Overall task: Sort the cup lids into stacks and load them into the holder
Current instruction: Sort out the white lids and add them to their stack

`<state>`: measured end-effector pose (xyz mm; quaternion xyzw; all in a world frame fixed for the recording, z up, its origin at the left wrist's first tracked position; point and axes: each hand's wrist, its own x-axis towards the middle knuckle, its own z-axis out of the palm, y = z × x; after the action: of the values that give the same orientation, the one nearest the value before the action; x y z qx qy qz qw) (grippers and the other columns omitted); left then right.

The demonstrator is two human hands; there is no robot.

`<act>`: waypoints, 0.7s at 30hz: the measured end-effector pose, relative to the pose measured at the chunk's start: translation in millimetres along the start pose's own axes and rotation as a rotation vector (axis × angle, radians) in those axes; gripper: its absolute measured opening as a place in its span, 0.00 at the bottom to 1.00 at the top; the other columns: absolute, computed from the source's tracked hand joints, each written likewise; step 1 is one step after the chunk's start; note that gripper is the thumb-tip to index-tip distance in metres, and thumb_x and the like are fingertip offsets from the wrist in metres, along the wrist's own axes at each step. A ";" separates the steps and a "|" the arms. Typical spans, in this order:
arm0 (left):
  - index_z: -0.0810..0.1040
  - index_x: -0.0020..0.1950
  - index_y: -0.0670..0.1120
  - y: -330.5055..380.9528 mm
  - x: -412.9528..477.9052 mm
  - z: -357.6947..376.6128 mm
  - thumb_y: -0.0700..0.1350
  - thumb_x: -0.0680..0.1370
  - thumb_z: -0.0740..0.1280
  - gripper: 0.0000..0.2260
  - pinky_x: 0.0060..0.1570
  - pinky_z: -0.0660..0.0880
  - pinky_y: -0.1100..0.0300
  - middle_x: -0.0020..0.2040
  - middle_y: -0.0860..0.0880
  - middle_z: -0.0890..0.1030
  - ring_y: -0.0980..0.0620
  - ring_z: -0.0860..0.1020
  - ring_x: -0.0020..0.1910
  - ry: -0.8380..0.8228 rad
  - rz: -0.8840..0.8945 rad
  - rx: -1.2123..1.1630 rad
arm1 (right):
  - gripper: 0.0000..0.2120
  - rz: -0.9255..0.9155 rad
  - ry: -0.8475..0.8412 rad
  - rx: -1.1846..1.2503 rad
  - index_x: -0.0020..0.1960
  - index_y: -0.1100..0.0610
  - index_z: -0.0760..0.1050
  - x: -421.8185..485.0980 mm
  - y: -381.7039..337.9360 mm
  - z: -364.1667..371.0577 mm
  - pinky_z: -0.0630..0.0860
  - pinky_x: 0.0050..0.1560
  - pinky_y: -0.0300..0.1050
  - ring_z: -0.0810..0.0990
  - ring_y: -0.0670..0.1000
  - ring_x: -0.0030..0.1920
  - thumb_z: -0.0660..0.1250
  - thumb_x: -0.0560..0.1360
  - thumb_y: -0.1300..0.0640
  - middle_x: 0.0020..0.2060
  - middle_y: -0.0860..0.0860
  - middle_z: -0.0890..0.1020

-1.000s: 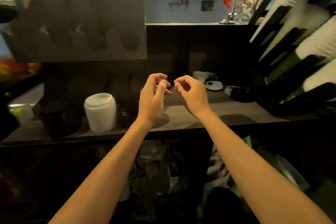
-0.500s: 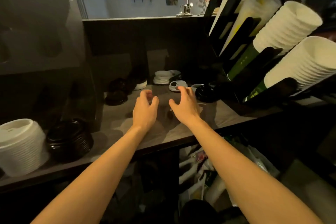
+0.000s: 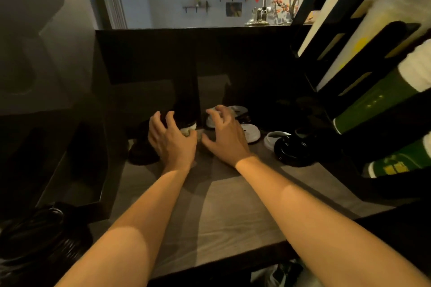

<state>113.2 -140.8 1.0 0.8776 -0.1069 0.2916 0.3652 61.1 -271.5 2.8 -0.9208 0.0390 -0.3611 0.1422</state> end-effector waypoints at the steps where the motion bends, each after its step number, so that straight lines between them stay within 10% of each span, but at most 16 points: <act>1: 0.69 0.75 0.47 -2.9 4.5 2.6 0.50 0.75 0.73 0.30 0.78 0.55 0.41 0.79 0.42 0.61 0.40 0.56 0.80 0.010 -0.007 0.020 | 0.31 -0.024 0.017 0.035 0.74 0.56 0.68 8.3 -2.1 8.5 0.75 0.63 0.53 0.73 0.57 0.67 0.71 0.75 0.48 0.71 0.57 0.68; 9: 0.62 0.81 0.49 -22.9 23.7 12.5 0.56 0.79 0.66 0.31 0.79 0.44 0.38 0.82 0.41 0.57 0.39 0.50 0.82 -0.074 -0.005 0.345 | 0.20 -0.234 0.088 -0.022 0.71 0.59 0.71 83.8 -26.2 55.0 0.75 0.58 0.55 0.74 0.60 0.64 0.64 0.80 0.56 0.69 0.60 0.72; 14: 0.62 0.80 0.50 -25.5 26.1 16.1 0.61 0.79 0.65 0.33 0.79 0.48 0.40 0.82 0.43 0.59 0.41 0.56 0.80 -0.237 -0.033 0.478 | 0.22 -0.183 -0.368 -0.188 0.76 0.53 0.66 116.4 -41.3 67.6 0.65 0.70 0.55 0.67 0.61 0.74 0.53 0.85 0.45 0.74 0.59 0.70; 21: 0.68 0.73 0.47 -23.9 24.2 5.0 0.56 0.75 0.72 0.31 0.75 0.59 0.43 0.72 0.42 0.69 0.41 0.68 0.72 -0.133 0.030 0.529 | 0.27 -0.206 -0.440 -0.246 0.51 0.54 0.81 108.9 -43.8 59.2 0.71 0.51 0.51 0.81 0.55 0.50 0.47 0.85 0.41 0.45 0.53 0.82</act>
<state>144.5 -126.8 -1.4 0.9580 -0.0636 0.2565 0.1110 180.0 -234.8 45.3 -0.9866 -0.0430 -0.1573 -0.0030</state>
